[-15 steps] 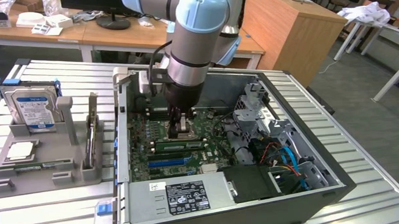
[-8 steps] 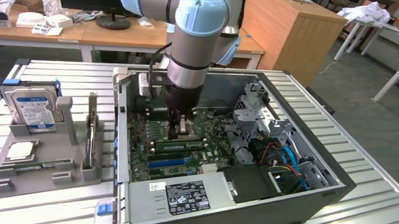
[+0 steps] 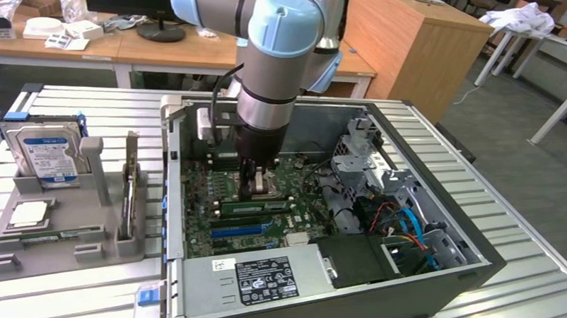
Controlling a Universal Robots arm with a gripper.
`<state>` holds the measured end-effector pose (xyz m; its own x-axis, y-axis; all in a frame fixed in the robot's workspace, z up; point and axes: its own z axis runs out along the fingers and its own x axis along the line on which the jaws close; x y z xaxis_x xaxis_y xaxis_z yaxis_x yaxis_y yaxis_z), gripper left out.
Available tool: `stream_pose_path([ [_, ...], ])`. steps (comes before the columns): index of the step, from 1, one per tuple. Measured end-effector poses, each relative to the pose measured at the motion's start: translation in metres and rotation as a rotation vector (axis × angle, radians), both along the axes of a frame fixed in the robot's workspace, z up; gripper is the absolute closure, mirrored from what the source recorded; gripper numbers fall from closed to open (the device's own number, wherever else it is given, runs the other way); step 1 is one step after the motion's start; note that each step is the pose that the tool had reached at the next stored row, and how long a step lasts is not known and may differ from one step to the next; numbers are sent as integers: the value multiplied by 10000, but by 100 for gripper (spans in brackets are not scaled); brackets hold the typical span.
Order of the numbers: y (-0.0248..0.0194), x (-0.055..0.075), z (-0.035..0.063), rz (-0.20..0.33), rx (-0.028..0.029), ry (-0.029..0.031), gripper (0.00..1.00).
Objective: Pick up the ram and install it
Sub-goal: 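Press down the ram until it locks into place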
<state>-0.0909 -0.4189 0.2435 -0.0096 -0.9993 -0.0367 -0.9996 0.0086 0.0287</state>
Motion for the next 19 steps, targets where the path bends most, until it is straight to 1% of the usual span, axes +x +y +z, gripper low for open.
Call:
stream_pose_path([
  [8, 0, -2, -56, -1, 1, 0, 89],
  [14, 0, -3, -63, -2, 1, -1, 89],
  [19, 0, -4, -92, -1, -1, 0, 89],
])
